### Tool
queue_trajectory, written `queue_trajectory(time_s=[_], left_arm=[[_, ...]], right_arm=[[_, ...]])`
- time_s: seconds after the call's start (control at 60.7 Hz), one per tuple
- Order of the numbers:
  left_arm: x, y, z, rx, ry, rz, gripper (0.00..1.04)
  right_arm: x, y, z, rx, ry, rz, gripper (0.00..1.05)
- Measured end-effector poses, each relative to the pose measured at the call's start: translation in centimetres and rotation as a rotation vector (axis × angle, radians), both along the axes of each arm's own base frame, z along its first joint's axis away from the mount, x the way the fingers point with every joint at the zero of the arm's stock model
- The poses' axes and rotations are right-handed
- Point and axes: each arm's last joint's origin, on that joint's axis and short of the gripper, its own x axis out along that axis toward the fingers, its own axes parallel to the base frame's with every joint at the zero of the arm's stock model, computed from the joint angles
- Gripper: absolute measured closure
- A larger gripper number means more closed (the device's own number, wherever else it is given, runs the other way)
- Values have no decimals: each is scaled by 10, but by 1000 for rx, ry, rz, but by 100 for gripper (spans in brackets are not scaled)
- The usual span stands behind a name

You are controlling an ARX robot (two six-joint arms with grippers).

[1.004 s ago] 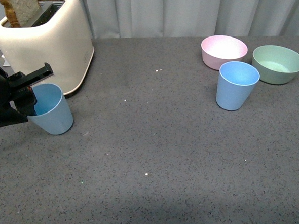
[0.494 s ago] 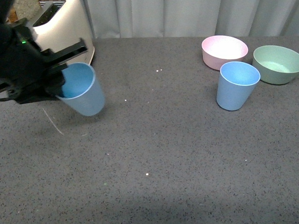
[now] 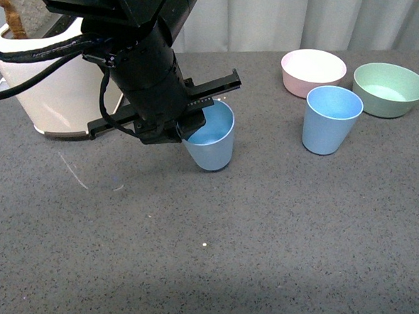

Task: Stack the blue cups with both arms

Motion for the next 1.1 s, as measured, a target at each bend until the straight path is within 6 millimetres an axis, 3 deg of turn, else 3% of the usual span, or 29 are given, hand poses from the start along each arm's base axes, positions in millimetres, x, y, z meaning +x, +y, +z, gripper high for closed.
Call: queue_trajectory(time_s=[0.099,0.165,0.395,0.626,0.724,0.807,0.889,1.004,1.103], left_arm=[[3,-1,4,-5,-7,0,101],[3,-1,5,-8,-9,-1,94],[4,-3,9,-45,-12,-13,56],[4,1,41,-52,-149,17,17],[-2,15,37,120,-509,7,30],[-27,41,28,201,-741,-49,44],[-53,67,35,220,-971,-35,59],[-84,95,56,243,-1117,-17,78],[-108,112,56,263,-1117,-27,95]], right_arm=[[0,0,0,0,0,0,10],[0,0,0,0,0,0,10],[0,0,0,0,0,0,10],[0,0,0,0,0,0,10],[0,0,0,0,0,0,10],[0,0,0,0,0,0,10],[0,0,0,0,0,0,10],[0,0,0,0,0,0,10],[0,0,0,0,0,1,10]])
